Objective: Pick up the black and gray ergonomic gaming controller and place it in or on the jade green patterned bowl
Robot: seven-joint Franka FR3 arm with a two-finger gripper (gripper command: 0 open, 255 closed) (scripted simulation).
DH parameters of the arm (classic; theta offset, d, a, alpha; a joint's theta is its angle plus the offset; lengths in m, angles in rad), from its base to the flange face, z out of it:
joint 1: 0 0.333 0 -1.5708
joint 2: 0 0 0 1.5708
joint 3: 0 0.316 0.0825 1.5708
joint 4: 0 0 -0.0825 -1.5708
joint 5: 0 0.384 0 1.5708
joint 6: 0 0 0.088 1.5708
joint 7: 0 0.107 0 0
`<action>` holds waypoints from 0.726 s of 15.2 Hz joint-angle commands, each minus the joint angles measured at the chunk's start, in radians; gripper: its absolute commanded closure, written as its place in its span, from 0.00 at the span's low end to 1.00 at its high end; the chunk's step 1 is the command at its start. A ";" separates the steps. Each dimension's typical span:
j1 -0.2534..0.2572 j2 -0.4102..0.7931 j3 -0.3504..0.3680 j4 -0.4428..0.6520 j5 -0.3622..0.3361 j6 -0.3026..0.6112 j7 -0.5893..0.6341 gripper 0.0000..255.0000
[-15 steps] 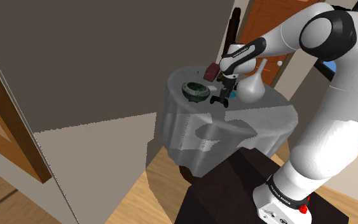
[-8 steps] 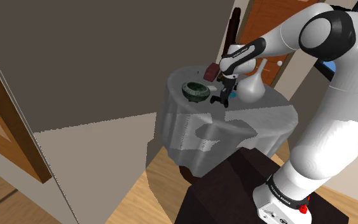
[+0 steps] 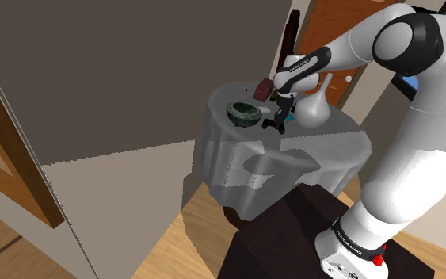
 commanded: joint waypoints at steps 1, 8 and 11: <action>0.000 0.001 0.000 -0.001 0.000 0.001 0.001 1.00; 0.005 -0.054 -0.003 0.030 -0.010 -0.084 0.001 1.00; 0.006 -0.075 -0.004 0.046 -0.014 -0.120 0.000 1.00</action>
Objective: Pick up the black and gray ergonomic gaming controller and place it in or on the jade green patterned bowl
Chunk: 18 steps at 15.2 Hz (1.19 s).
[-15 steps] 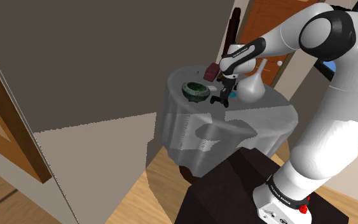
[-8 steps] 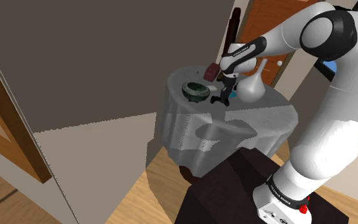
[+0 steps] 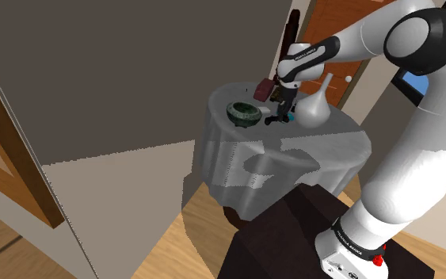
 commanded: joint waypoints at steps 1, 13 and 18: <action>0.002 -0.017 0.000 0.009 -0.003 -0.026 0.000 1.00; 0.007 -0.082 -0.001 0.096 -0.013 -0.176 -0.005 1.00; 0.008 -0.101 0.000 0.141 -0.015 -0.240 -0.009 1.00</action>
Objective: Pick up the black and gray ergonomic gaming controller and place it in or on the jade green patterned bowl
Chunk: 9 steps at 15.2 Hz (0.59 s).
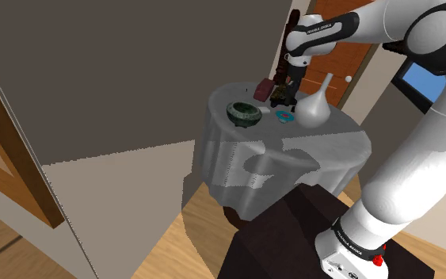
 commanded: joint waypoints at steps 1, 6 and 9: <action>0.000 -0.005 0.000 0.018 0.000 -0.023 -0.002 1.00; 0.012 -0.003 0.010 0.067 0.002 -0.072 0.014 1.00; 0.044 0.036 0.039 0.120 0.013 -0.094 0.071 1.00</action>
